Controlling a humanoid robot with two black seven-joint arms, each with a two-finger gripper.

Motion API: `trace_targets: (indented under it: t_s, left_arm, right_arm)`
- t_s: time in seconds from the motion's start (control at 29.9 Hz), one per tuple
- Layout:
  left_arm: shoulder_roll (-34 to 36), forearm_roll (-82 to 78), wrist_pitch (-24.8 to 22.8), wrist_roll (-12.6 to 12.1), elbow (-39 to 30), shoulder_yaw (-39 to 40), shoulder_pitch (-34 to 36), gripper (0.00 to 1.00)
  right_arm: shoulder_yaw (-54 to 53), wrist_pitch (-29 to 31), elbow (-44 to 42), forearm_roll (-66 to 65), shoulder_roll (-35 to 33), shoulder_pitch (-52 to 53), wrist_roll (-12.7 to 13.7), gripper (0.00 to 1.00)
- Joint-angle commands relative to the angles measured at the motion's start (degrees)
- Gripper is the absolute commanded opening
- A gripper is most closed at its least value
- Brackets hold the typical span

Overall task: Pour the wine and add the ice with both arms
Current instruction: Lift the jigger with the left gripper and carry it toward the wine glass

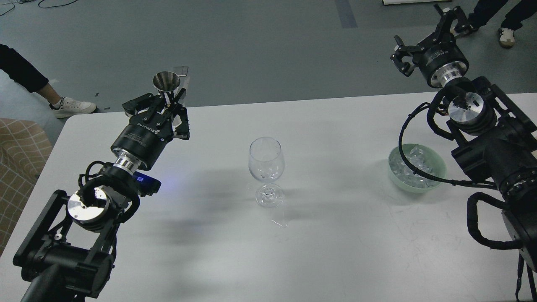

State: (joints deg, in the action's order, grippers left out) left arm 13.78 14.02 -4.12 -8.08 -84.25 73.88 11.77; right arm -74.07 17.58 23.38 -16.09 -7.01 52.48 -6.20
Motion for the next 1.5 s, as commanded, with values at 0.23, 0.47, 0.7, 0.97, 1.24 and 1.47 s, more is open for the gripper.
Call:
trace_targets:
  t_s: [0.23, 0.47, 0.7, 0.97, 1.24, 1.47]
  left_arm:
    - [0.02, -1.01, 1.22, 0.0, -2.59, -6.9, 0.53, 0.0]
    - [-0.77, -5.13, 1.31, 0.0, -2.59, -9.72, 0.89, 0.0]
    - [-0.16, -5.58, 1.4, 0.0, -2.59, -11.12, 1.85, 0.0]
    - [-0.07, -9.8, 1.49, -0.27, -2.76, -11.3, 1.59, 0.0]
    - [0.1, -10.77, 1.4, -0.27, -3.47, -12.35, 1.77, 0.0]
    - [0.37, -13.05, 1.05, -0.53, -3.47, -13.5, 1.76, 0.0]
  right_arm:
    - [-0.02, 0.09, 0.0, 0.0, -0.63, -0.8, -0.04, 1.0]
    - [-0.02, 0.17, 0.0, 0.09, -0.72, -0.98, 0.05, 1.0]
    - [-0.11, 0.17, 0.0, 0.09, -0.64, -0.98, -0.04, 1.0]
    - [-0.11, 0.17, 0.08, 0.09, -0.64, -0.98, -0.04, 1.0]
    - [-0.11, 0.17, 0.0, 0.09, -0.64, -0.89, 0.05, 1.0]
    - [-0.11, 0.17, 0.0, 0.09, -0.64, -0.89, 0.05, 1.0]
